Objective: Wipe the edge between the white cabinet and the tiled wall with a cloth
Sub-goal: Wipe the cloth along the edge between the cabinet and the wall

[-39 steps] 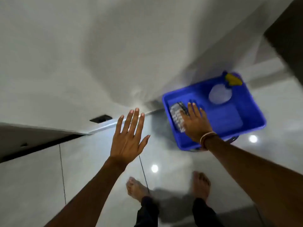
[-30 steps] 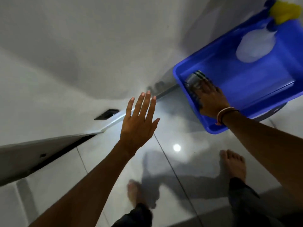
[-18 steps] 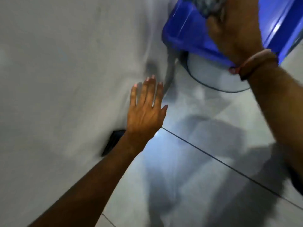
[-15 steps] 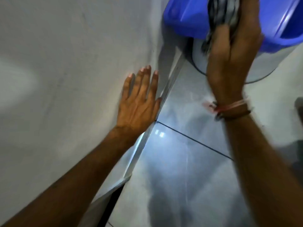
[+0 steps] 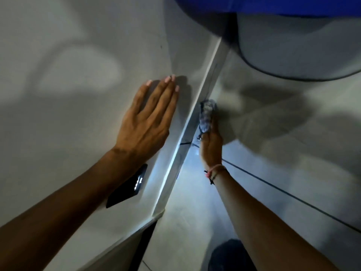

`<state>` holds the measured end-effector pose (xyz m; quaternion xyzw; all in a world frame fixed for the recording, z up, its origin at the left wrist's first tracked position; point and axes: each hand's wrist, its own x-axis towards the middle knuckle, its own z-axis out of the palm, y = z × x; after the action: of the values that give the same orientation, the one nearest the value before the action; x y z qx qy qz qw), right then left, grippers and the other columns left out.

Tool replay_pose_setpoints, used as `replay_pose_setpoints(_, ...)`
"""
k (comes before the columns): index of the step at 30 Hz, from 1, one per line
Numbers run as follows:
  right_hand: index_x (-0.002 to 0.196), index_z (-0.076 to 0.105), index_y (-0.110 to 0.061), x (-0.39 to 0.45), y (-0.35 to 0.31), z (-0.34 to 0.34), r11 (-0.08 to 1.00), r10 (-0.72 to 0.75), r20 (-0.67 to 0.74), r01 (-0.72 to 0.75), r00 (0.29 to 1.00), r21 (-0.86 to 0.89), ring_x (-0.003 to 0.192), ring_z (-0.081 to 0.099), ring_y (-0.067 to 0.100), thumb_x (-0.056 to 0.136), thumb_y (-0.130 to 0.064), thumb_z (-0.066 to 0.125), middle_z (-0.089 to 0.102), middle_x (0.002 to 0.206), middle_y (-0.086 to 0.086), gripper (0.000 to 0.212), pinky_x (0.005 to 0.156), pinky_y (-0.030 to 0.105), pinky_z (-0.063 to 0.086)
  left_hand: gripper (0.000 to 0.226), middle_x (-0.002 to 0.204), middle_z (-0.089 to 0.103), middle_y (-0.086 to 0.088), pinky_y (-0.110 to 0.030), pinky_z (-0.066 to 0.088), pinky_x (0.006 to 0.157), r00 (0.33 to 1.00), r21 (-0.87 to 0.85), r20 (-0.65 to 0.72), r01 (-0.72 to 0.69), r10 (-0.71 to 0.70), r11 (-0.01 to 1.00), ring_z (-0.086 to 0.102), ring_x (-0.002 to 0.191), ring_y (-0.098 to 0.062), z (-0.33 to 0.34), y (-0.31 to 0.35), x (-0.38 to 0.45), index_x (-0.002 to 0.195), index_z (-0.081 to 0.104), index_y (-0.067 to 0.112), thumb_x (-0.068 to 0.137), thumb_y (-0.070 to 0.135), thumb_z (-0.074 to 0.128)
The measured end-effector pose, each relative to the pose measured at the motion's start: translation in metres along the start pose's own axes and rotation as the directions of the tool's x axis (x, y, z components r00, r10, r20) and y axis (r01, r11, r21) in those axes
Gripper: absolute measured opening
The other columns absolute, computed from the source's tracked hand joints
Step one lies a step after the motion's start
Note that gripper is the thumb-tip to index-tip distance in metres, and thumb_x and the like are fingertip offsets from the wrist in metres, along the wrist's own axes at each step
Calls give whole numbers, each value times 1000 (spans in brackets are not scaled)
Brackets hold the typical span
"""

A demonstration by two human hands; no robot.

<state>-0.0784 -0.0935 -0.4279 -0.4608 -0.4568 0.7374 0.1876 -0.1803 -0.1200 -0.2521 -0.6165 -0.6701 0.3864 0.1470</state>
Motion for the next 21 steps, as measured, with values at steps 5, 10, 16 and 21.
replay_pose_setpoints(5, 162, 22, -2, 23, -6, 24, 993, 111, 168, -100, 980, -70, 160, 23, 29, 99, 9, 43, 22, 172, 16, 67, 134, 33, 11, 75, 171, 19, -28, -53, 0, 128, 999, 62, 39, -37, 34, 997, 18, 161, -39, 3, -3, 37, 164, 13, -5, 102, 20, 45)
replay_pose_setpoints(10, 163, 18, -7, -11, 9, 28, 985, 170, 341, -161, 924, -57, 146, 19, -9, 94, -12, 51, 21, 172, 10, 77, 110, -11, 11, 72, 172, 5, -30, -54, -8, 125, 984, 117, 100, -159, 147, 980, 8, 162, -40, 27, 1, 52, 164, 4, -8, 110, 30, 33)
replay_pose_setpoints(16, 163, 18, -3, 102, -37, 13, 993, 120, 240, -116, 963, -32, 151, 38, 31, 97, -11, 56, 30, 168, 22, 76, 126, 46, 32, 77, 171, 10, -32, -57, -4, 125, 978, 75, 127, -173, 163, 982, 15, 160, -45, 20, -2, 54, 162, 12, -12, 102, 30, 39)
replay_pose_setpoints(21, 161, 22, 2, 102, -38, 15, 990, 112, 207, -90, 972, -111, 149, 36, 32, 93, -23, 57, 35, 162, 15, 80, 126, 41, 27, 68, 171, 13, -32, -57, 0, 128, 989, -10, 82, -124, 124, 992, 18, 159, -45, 21, -4, 57, 162, 15, -12, 105, 19, 37)
